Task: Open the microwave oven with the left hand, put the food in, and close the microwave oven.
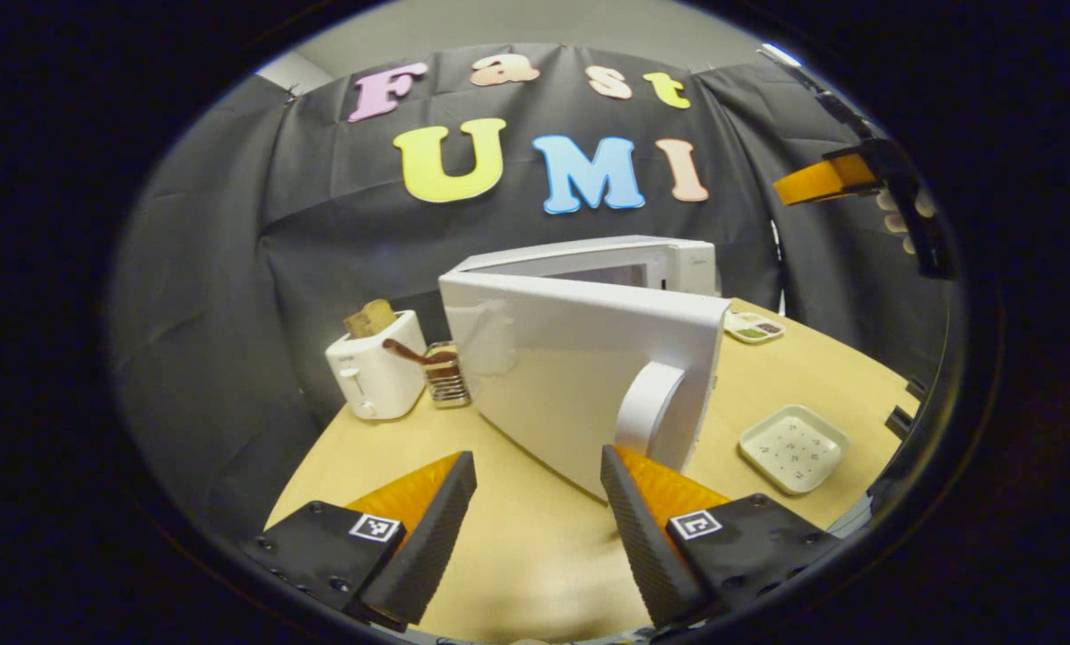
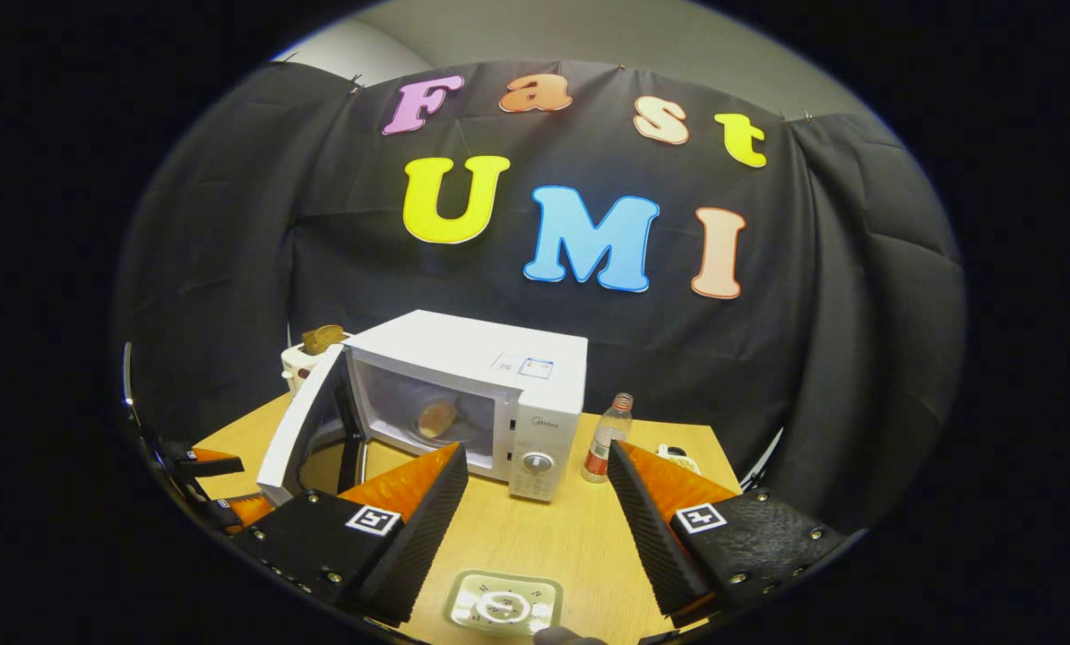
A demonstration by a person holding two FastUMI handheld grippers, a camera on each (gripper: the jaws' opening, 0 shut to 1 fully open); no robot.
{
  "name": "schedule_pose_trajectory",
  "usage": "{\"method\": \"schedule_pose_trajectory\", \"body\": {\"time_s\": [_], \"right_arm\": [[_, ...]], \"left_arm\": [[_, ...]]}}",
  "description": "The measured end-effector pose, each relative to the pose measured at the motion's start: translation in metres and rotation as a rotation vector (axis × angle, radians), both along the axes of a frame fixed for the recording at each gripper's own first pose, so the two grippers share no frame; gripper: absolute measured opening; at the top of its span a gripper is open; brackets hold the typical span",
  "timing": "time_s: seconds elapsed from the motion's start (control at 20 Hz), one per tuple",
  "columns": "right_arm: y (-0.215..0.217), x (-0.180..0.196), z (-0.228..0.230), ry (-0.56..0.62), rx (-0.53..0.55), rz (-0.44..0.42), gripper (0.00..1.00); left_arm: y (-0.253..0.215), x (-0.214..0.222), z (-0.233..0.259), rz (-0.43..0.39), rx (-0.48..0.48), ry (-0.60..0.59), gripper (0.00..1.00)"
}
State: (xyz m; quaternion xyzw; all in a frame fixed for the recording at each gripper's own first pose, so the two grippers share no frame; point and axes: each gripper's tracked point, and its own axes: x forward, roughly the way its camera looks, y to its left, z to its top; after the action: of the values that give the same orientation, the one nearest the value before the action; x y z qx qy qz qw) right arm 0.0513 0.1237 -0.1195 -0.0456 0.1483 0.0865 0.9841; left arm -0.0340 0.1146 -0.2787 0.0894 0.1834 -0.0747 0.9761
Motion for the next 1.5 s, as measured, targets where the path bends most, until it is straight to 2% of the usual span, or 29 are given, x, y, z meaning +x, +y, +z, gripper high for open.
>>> {"method": "schedule_pose_trajectory", "body": {"time_s": [0.45,0.85,1.25,1.4,1.5], "right_arm": [[-0.051,-0.007,-0.017,0.06,0.008,-0.081,0.96],[-0.095,-0.007,-0.03,0.112,-0.01,-0.141,0.96],[-0.127,-0.002,-0.039,0.143,-0.011,-0.178,0.96],[-0.13,-0.003,-0.04,0.152,-0.011,-0.17,0.96],[-0.134,-0.003,-0.043,0.157,-0.021,-0.168,0.96]], "left_arm": [[-0.09,0.055,-0.004,-0.158,-0.006,-0.014,0.94],[-0.145,0.122,-0.005,-0.198,-0.022,-0.043,0.93],[-0.178,0.185,-0.012,-0.147,-0.038,-0.062,0.94],[-0.181,0.205,-0.011,-0.102,-0.064,-0.063,0.94],[-0.187,0.216,-0.011,-0.084,-0.065,-0.065,0.97]]}}
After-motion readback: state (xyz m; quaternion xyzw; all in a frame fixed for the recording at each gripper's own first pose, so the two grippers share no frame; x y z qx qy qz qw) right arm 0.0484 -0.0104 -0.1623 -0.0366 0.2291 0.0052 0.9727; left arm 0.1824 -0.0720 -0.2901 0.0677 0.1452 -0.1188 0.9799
